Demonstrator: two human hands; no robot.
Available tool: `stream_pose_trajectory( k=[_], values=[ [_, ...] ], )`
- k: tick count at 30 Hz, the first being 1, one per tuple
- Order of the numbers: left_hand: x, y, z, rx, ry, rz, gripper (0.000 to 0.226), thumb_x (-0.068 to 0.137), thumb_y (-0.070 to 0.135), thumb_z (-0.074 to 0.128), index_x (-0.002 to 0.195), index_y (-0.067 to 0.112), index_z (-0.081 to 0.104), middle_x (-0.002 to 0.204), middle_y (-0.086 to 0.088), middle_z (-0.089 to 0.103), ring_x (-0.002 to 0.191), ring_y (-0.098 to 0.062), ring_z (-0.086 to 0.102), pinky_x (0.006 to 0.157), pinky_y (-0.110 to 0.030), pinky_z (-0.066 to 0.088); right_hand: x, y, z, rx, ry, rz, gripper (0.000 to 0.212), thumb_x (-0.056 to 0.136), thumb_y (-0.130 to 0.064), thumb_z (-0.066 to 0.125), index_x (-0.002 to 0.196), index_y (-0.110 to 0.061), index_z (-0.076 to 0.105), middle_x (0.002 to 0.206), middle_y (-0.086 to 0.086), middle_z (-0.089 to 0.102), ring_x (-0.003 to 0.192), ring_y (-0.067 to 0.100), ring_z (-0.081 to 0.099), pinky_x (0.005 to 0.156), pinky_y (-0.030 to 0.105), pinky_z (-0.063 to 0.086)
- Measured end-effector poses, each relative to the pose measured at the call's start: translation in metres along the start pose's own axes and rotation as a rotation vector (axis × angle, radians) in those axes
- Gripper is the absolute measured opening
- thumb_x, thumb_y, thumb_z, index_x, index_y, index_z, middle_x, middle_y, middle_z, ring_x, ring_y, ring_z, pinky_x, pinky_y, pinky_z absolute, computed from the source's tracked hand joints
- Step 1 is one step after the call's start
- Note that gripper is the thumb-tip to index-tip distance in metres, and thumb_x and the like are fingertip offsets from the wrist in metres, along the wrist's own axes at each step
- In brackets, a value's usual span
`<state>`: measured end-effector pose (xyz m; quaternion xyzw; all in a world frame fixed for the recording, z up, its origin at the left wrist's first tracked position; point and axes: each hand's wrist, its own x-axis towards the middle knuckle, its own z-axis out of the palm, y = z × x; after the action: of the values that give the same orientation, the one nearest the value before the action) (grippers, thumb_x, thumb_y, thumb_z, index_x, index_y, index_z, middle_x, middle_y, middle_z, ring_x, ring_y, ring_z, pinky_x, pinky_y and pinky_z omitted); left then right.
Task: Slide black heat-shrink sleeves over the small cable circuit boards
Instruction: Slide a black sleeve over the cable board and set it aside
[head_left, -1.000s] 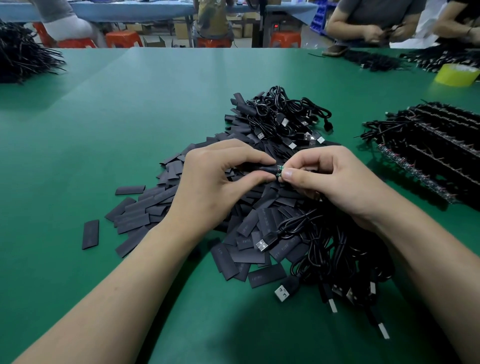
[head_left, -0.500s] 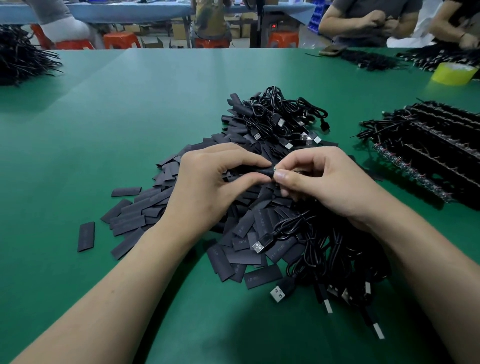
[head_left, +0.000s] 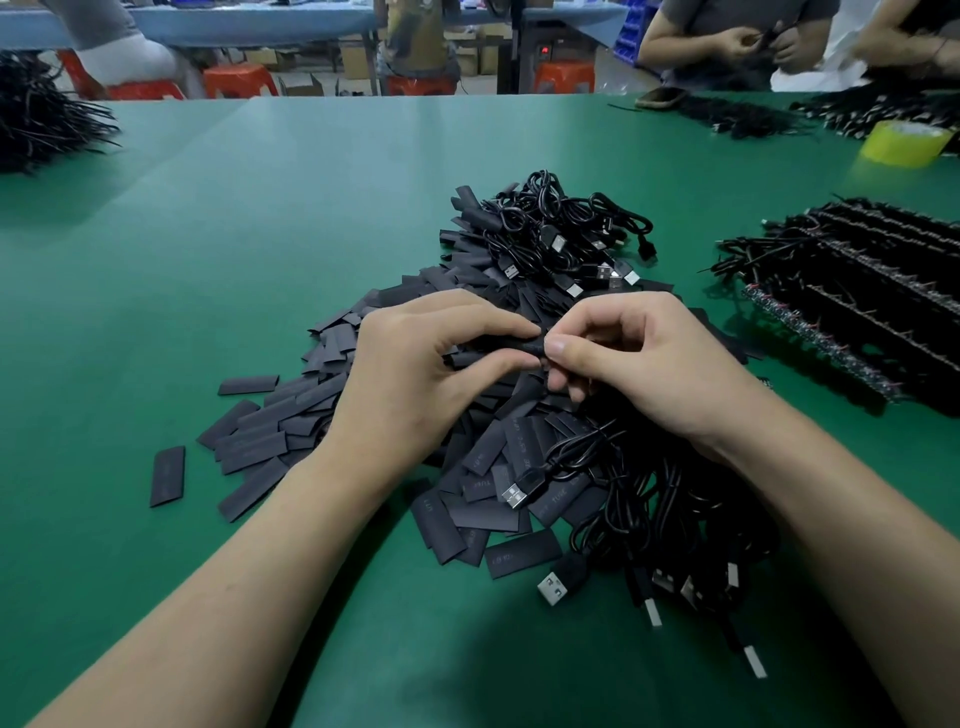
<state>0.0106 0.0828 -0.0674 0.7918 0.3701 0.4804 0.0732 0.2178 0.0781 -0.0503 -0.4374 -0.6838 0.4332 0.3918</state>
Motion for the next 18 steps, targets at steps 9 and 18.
stream_pose_trajectory(
  k=[9,18],
  values=[
    [-0.001,0.004,0.004,-0.057,0.239,-0.186,0.031,0.079,0.029,0.088,0.106,0.018,0.077,0.091,0.012,0.075,0.083,-0.004,0.072,0.082,-0.019,0.055,0.000,0.000,0.000,0.009,0.082,-0.002,0.019,0.099,-0.015,0.064,0.083,-0.015,0.072,0.080,0.004,0.077,0.064,0.010,0.065,0.065,0.025,0.054],
    [-0.002,0.005,0.012,-0.107,0.192,-0.256,0.033,0.082,0.023,0.085,0.114,0.015,0.078,0.095,0.011,0.077,0.083,0.000,0.073,0.082,-0.020,0.057,0.001,0.006,0.002,-0.010,0.143,-0.031,0.015,0.099,-0.014,0.065,0.085,-0.011,0.072,0.079,0.004,0.078,0.067,0.013,0.072,0.065,0.024,0.057]
  ],
)
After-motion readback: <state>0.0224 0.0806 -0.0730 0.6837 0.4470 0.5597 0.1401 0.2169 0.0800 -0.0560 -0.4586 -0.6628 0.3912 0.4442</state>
